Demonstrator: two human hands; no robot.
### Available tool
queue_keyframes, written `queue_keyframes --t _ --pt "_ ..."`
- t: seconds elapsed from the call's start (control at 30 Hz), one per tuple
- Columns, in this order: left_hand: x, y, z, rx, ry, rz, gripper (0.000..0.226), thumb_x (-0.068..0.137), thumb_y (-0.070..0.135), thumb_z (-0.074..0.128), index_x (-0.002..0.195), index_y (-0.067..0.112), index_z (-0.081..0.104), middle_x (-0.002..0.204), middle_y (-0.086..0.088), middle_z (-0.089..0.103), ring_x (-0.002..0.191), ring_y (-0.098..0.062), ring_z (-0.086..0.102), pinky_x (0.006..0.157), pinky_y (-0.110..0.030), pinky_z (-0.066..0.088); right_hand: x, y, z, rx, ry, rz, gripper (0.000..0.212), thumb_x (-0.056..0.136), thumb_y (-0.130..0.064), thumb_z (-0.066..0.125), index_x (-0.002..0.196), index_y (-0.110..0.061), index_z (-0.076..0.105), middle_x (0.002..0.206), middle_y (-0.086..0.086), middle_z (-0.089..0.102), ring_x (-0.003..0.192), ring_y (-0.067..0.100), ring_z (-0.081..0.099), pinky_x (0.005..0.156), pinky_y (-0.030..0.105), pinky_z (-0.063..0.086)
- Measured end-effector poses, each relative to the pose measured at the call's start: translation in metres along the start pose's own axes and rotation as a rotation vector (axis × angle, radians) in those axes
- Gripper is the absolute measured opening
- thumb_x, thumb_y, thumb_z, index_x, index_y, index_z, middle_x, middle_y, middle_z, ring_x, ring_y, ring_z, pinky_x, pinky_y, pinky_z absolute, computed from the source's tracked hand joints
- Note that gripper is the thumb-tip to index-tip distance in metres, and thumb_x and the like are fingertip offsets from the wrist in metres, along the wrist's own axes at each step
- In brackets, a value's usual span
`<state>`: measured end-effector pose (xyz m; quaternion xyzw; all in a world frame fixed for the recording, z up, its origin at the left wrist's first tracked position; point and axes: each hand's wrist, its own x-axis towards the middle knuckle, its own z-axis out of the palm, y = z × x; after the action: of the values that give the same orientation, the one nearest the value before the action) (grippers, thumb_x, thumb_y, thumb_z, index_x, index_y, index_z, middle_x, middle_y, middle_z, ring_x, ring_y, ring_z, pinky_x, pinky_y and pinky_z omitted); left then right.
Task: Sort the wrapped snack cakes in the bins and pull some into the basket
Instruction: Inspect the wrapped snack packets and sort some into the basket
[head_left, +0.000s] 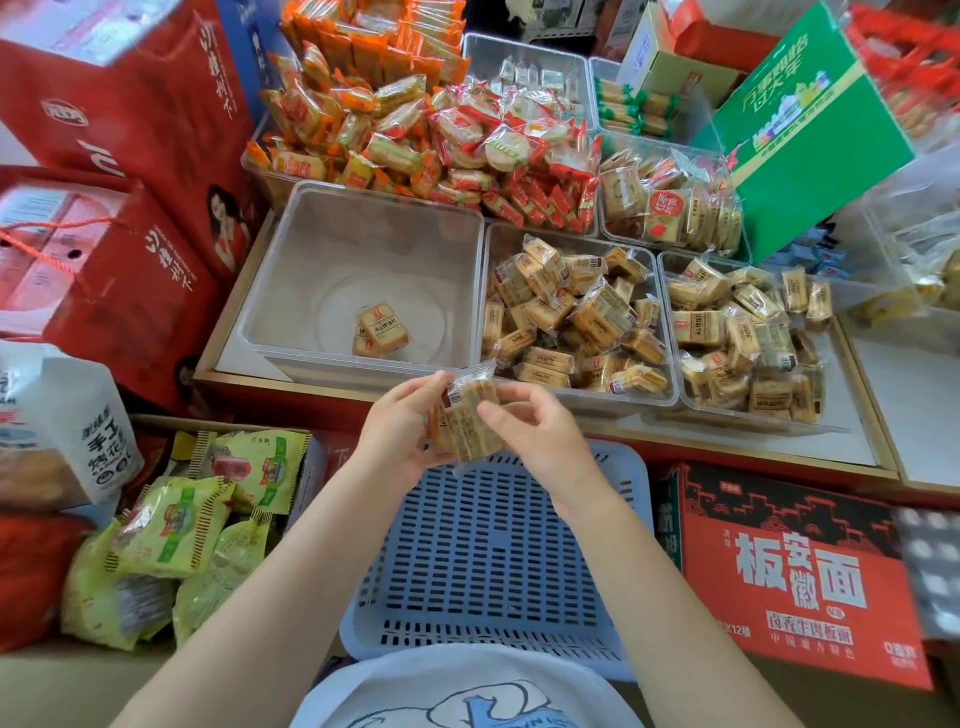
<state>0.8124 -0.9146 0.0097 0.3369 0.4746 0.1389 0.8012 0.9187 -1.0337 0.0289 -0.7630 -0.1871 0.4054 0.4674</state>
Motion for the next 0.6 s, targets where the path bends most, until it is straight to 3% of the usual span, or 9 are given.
queue_keyframes --t 0.13,0.2,0.27,0.33,0.4,0.47,0.53,0.6 --pt "0.000 0.000 0.001 -0.005 -0.013 -0.020 0.020 0.103 0.027 0.061 0.116 0.016 0.072 0.102 -0.011 0.075 0.097 -0.031 0.072 0.079 -0.052 0.063 -0.001 0.008 0.009 -0.162 -0.005 -0.020 0.044 0.092 -0.032 0.074 0.131 -0.022 0.055 0.116 -0.008 0.064 0.107 0.008 0.061 0.084 0.019 0.049" --pt "0.000 -0.003 0.001 0.025 -0.040 0.002 0.019 0.102 0.028 0.062 0.114 0.018 0.073 0.098 -0.008 0.077 0.093 -0.028 0.074 0.075 -0.048 0.063 0.001 0.007 0.010 -0.170 -0.016 -0.013 0.055 0.088 -0.042 0.076 0.134 -0.023 0.052 0.119 -0.008 0.063 0.110 0.009 0.060 0.089 0.023 0.052" --pt "0.000 -0.006 0.005 0.058 -0.060 0.027 0.019 0.101 0.030 0.064 0.113 0.019 0.073 0.098 -0.007 0.078 0.088 -0.026 0.076 0.067 -0.040 0.063 0.002 0.006 0.012 -0.249 -0.042 -0.006 0.083 0.075 -0.060 0.080 0.141 -0.024 0.043 0.130 -0.005 0.055 0.117 0.011 0.056 0.098 0.034 0.053" --pt "-0.001 -0.008 0.011 0.080 -0.087 0.034 0.024 0.101 0.034 0.064 0.118 0.019 0.071 0.108 -0.011 0.076 0.089 -0.026 0.075 0.065 -0.037 0.061 0.003 0.004 0.015 -0.408 -0.037 -0.008 0.097 0.074 -0.060 0.081 0.148 -0.022 0.030 0.136 -0.003 0.041 0.123 0.013 0.047 0.103 0.036 0.048" --pt "-0.003 -0.008 0.014 0.085 -0.106 0.034 0.030 0.100 0.040 0.062 0.121 0.019 0.069 0.107 -0.010 0.075 0.089 -0.024 0.073 0.064 -0.036 0.061 0.004 0.002 0.013 -0.432 0.014 -0.036 0.085 0.083 -0.045 0.080 0.146 -0.018 0.029 0.134 -0.002 0.039 0.122 0.014 0.045 0.099 0.031 0.045" --pt "-0.004 -0.005 0.011 0.049 -0.144 0.022 0.032 0.100 0.042 0.062 0.121 0.018 0.068 0.108 -0.010 0.075 0.094 -0.027 0.074 0.073 -0.045 0.063 0.006 0.000 0.005 -0.186 0.050 -0.002 0.063 0.088 -0.033 0.077 0.136 -0.017 0.039 0.127 -0.003 0.052 0.114 0.012 0.055 0.086 0.022 0.049" --pt "-0.002 -0.001 0.005 0.040 -0.180 0.016 0.029 0.099 0.034 0.065 0.125 0.022 0.063 0.116 -0.012 0.075 0.100 -0.031 0.075 0.080 -0.049 0.063 0.007 -0.001 -0.003 0.099 0.061 0.070 0.052 0.091 -0.031 0.074 0.130 -0.016 0.043 0.118 0.000 0.060 0.100 0.011 0.062 0.078 0.024 0.050" --pt "0.000 0.001 -0.002 0.050 -0.202 0.021 0.035 0.099 0.019 0.065 0.131 0.028 0.057 0.122 -0.015 0.072 0.103 -0.033 0.074 0.078 -0.044 0.063 0.007 -0.001 -0.013 0.226 0.068 0.117 0.044 0.094 -0.032 0.069 0.129 -0.016 0.047 0.105 0.003 0.063 0.084 0.014 0.061 0.071 0.029 0.046"
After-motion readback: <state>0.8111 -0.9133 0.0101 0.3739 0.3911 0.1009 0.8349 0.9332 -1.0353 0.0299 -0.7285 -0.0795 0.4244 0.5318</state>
